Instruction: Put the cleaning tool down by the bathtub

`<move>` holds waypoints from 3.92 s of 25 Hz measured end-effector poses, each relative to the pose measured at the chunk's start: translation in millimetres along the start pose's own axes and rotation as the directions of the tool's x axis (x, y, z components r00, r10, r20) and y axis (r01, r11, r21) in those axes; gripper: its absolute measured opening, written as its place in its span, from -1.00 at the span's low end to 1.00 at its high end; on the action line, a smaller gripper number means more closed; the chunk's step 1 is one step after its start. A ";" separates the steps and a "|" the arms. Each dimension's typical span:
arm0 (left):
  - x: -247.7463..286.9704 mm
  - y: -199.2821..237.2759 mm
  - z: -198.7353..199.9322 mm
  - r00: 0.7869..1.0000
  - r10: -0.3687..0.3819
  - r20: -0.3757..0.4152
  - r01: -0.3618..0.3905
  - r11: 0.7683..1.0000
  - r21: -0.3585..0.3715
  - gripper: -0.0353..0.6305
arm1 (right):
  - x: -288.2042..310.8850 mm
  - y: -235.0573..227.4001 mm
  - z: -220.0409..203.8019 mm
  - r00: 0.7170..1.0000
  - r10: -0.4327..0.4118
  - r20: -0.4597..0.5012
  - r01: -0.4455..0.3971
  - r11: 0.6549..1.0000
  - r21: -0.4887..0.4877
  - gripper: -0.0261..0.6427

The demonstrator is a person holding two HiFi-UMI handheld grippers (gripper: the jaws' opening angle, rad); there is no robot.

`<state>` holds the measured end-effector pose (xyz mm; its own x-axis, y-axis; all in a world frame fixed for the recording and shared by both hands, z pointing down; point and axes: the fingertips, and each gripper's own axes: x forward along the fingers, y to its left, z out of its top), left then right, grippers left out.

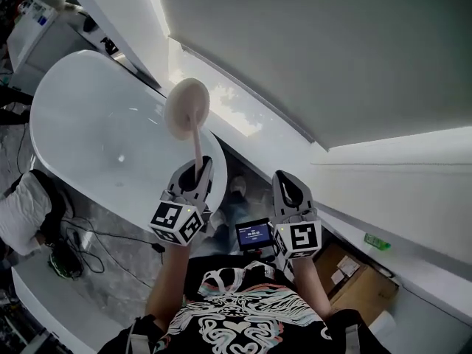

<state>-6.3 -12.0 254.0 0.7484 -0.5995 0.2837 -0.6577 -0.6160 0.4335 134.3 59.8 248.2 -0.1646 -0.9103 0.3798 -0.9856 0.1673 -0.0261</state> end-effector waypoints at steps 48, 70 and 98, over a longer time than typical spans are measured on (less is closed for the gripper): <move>220.3 199.6 -246.0 0.982 0.160 -0.102 -0.188 0.896 -0.402 -0.78 | 278.1 -31.4 -227.2 0.974 0.190 -0.122 -0.197 0.979 -0.051 -0.84; 298.1 261.4 -314.7 0.948 0.243 -0.206 -0.317 0.773 -0.550 -0.78 | 332.6 -37.8 -293.0 0.970 0.183 -0.158 -0.186 0.983 -0.005 -0.84; 360.5 281.2 -372.7 0.909 0.221 -0.354 -0.405 0.673 -0.619 -0.62 | 352.8 -62.5 -325.9 0.960 0.177 -0.217 -0.178 0.984 0.011 -0.84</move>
<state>110.3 -210.9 797.0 0.5646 -0.5004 0.6564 -0.6933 0.1441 0.7061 150.7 -148.4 685.2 -0.3234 -0.7620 0.5611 -0.9408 0.3227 -0.1040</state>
